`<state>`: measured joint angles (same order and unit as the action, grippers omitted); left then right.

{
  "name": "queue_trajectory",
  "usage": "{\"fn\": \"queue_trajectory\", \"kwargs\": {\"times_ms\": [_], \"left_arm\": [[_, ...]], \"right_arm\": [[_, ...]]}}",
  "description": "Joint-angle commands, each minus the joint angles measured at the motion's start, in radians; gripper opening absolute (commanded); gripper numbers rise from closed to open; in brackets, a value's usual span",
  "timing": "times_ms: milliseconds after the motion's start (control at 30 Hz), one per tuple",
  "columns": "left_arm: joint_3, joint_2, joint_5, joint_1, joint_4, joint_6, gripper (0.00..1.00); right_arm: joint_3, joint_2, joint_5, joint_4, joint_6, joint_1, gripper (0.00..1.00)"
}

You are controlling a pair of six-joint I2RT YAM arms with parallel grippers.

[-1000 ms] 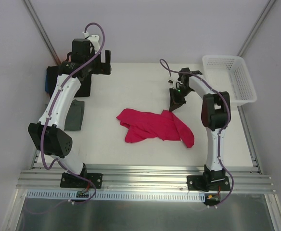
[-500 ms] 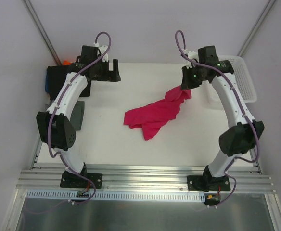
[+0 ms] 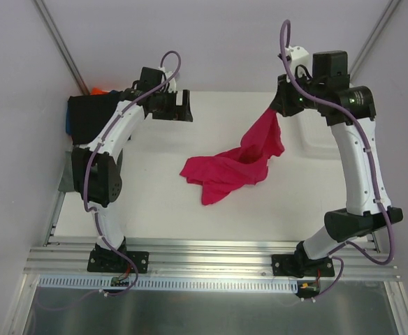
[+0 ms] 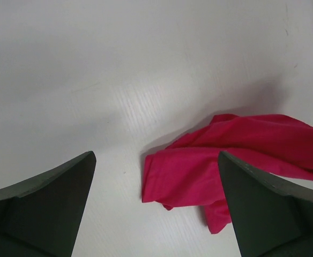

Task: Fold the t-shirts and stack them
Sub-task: Flatten the tshirt out

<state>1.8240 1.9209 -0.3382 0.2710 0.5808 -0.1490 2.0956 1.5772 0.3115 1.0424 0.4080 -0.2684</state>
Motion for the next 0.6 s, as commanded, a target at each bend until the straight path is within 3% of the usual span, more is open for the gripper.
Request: {"fn": "queue_trajectory", "kwargs": {"times_ms": [0, 200, 367, 467, 567], "left_arm": [[0.046, -0.002, 0.008, 0.049, -0.009, -0.004, 0.99], [0.080, -0.011, 0.088, 0.109, -0.013, 0.016, 0.99], [0.118, -0.019, 0.122, 0.112, -0.022, 0.009, 0.99], [0.129, -0.013, 0.179, 0.112, -0.025, 0.032, 0.99], [0.129, -0.026, 0.202, 0.112, -0.026, 0.037, 0.99]], "right_arm": [[0.119, -0.057, -0.026, -0.007, 0.038, 0.018, 0.00], [0.334, 0.015, -0.137, -0.085, 0.114, 0.035, 0.00], [0.359, 0.046, -0.164, -0.301, 0.117, 0.044, 0.01], [0.440, 0.086, -0.158, -0.324, 0.074, 0.020, 0.01], [0.416, 0.052, -0.169, -0.350, 0.078, -0.032, 0.01]]}}
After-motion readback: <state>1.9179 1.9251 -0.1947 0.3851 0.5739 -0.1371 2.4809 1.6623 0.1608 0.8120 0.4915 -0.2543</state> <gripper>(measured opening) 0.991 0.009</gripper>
